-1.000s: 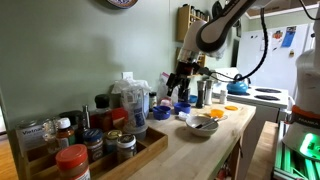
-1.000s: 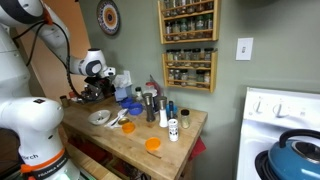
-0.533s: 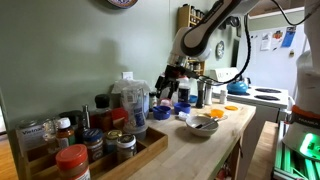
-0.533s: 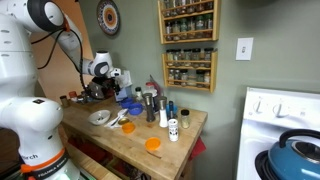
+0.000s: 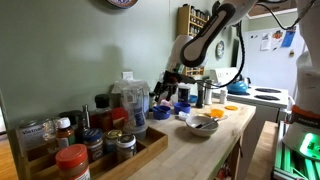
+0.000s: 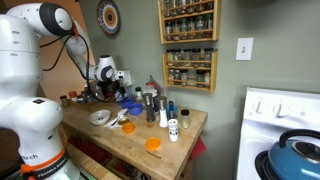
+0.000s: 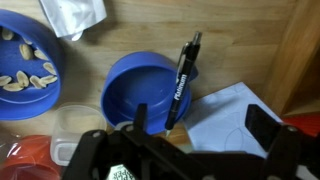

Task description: Put the pen in the white bowl

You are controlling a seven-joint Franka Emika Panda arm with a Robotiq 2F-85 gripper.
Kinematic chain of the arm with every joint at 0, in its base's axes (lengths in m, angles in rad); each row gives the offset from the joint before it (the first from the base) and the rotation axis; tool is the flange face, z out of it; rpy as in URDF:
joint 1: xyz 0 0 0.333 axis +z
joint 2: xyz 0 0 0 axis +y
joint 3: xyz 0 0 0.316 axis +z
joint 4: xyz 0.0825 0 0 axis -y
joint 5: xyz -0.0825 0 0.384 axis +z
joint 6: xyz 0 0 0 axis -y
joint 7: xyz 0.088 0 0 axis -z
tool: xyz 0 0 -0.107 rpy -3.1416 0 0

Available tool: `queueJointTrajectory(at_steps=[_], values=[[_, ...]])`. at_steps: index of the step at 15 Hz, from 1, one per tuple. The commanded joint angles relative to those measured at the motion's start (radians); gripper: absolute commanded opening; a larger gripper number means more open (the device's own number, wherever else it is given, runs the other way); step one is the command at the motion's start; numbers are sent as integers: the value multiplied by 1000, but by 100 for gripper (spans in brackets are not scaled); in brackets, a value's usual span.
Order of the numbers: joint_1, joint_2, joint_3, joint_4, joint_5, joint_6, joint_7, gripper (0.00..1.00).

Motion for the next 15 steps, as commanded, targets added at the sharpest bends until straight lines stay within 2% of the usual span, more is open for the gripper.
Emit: queueJointTrajectory(at_steps=[1,2,3,5,6,7,9,10,13,14,15], values=[[15,98,-40,60,-47,53,55,100],[11,118,-35,74,-26,69,54,96],[6,135,-24,87,-4,80,44,86],[3,164,-8,111,17,78,33,81],[9,178,-14,122,14,79,37,73],[14,187,-17,131,14,81,41,74],[27,202,-39,144,4,93,54,63],[34,207,-53,148,-1,99,64,66],[38,214,-71,157,2,110,75,60],[36,212,-71,159,6,99,74,54],[31,209,-67,159,10,83,70,54]])
